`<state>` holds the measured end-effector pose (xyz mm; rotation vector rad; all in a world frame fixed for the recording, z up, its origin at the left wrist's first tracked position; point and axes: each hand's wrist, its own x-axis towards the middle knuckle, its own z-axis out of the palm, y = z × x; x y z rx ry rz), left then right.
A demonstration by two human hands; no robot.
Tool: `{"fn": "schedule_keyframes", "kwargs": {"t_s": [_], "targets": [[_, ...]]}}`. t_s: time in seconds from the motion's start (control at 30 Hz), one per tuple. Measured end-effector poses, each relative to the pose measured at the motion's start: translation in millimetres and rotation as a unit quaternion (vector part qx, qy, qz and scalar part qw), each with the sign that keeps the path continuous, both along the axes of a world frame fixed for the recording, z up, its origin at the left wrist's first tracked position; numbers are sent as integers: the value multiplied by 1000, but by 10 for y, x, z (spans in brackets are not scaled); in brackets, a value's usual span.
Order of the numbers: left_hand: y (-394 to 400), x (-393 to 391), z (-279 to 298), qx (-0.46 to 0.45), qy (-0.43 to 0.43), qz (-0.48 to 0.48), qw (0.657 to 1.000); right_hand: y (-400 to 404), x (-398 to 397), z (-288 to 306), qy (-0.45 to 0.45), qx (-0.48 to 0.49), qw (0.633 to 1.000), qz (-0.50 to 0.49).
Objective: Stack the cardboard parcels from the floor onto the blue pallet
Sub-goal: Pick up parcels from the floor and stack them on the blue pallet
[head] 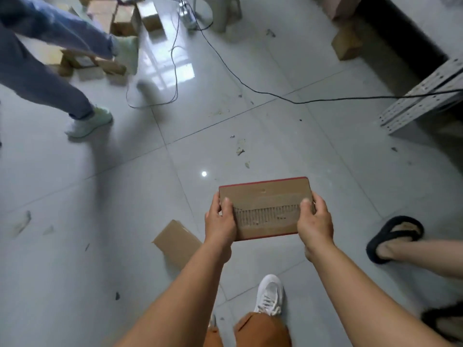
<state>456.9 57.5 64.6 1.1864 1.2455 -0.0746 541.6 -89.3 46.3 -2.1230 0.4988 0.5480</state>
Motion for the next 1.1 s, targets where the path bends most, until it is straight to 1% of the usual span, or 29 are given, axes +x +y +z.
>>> {"fn": "schedule_keyframes", "kwargs": {"t_s": [0.17,0.27,0.37,0.53,0.7,0.9,1.1], "targets": [[-109,-241,664,10,-18,-73,997,-213,-481,658,-23,-17,997,-66],[-192,-437,932,15,-56,-126,990,-346,-849,990,-29,-35,992,-117],[-316,-642,1203,6,-87,-177,980,-502,-1233,1307,-43,-30,983,-177],[-701,-949,1670,-15,-104,-258,960,-901,-1838,1763,-47,-38,959,-276],[-1308,-1201,1871,-15,-110,-366,924,-1470,-2404,2062,-35,-55,930,-362],[-2272,-1403,1973,-22,-95,-492,865,-2259,-3034,2160,-48,-76,869,-486],[-3404,-1719,2140,-21,-111,-582,806,-3155,-3661,2210,-48,-89,820,-563]]}}
